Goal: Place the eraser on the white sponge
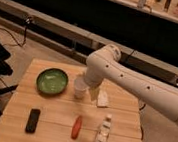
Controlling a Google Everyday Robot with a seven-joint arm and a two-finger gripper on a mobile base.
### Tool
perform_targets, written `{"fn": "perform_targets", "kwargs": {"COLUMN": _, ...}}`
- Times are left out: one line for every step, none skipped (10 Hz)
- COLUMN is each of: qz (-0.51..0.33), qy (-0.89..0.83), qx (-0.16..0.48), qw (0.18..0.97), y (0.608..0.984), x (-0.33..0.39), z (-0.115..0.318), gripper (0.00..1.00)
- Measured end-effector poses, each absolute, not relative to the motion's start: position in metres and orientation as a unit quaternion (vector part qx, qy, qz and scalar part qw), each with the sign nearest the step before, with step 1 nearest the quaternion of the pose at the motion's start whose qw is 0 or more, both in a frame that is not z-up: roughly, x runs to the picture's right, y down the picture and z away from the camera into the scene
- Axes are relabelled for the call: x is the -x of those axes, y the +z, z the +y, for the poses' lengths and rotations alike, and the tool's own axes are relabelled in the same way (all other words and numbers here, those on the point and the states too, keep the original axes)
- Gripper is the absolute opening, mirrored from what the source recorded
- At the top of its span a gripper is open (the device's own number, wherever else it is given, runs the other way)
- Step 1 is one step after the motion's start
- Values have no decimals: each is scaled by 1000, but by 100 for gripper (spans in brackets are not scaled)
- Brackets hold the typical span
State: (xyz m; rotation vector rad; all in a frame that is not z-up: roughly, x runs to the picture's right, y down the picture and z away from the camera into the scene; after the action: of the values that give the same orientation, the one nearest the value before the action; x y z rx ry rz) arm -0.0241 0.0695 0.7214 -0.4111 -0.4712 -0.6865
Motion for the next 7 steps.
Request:
{"fn": "perform_targets", "kwargs": {"qz": -256, "qy": -360, "qx": 191, "qw": 877, "y": 717, "x": 51, "z": 74, "gripper": 80}}
{"fn": "perform_targets", "kwargs": {"qz": -283, "qy": -390, "qx": 183, "qw": 857, "y": 712, "x": 78, "z": 80, "gripper": 80}}
{"fn": "perform_targets", "kwargs": {"qz": -305, "qy": -422, "qx": 175, "qw": 836, "y": 706, "x": 101, "z": 89, "gripper": 80}}
{"fn": "perform_targets", "kwargs": {"qz": -324, "qy": -455, "qx": 168, "qw": 812, "y": 698, "x": 122, "z": 100, "gripper": 80}}
{"fn": "perform_targets", "kwargs": {"qz": -341, "qy": -486, "qx": 161, "qw": 788, "y": 688, "x": 136, "z": 111, "gripper": 80}}
{"fn": "perform_targets", "kwargs": {"qz": -350, "qy": -511, "qx": 158, "qw": 769, "y": 682, "x": 144, "z": 121, "gripper": 80}}
{"fn": "perform_targets", "kwargs": {"qz": -354, "qy": -532, "qx": 157, "qw": 753, "y": 676, "x": 149, "z": 128, "gripper": 80}}
